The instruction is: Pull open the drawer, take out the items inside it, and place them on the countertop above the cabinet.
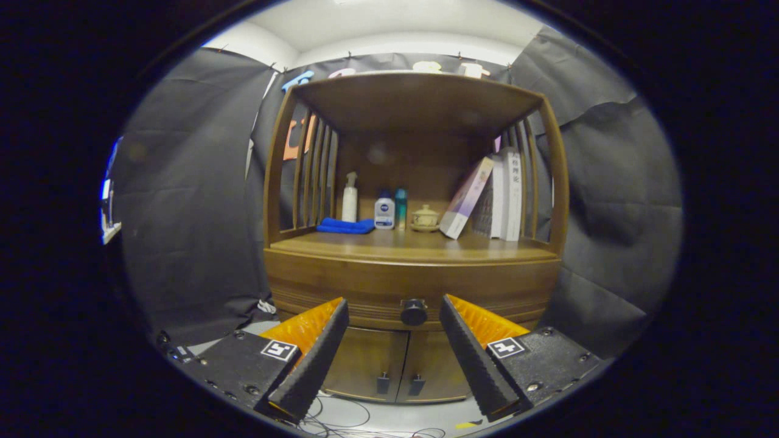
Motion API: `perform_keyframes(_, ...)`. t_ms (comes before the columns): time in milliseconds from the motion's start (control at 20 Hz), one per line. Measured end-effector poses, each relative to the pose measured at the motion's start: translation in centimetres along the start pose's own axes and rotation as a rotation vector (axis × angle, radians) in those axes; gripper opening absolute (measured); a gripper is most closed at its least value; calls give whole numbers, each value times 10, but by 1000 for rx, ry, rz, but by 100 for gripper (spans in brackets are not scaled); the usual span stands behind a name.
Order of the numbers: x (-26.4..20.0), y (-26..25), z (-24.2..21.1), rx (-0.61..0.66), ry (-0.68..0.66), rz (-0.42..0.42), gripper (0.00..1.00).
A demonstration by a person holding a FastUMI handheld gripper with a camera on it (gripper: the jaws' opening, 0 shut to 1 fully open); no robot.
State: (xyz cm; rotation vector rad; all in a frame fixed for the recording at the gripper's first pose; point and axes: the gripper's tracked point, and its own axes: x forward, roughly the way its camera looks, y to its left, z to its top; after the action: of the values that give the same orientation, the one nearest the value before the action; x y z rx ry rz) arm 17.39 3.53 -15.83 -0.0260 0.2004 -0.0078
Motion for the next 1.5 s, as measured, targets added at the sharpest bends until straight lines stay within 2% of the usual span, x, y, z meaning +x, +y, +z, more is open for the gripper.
perform_keyframes(250, 64, -20, -27, 18, 47, -46, 88)
perform_keyframes(400, 92, -26, -43, -8, 68, -50, 86)
perform_keyframes(450, 96, -25, -46, -15, 74, -46, 79)
perform_keyframes(700, 113, -25, -49, -12, 68, -71, 65)
perform_keyframes(800, 122, -28, -52, 36, 86, -76, 59)
perform_keyframes(950, 122, -27, -53, 89, 85, -72, 51)
perform_keyframes(1150, 122, -30, -54, 87, 105, -87, 41)
perform_keyframes(1500, 91, -28, -59, 86, 114, -85, 36)
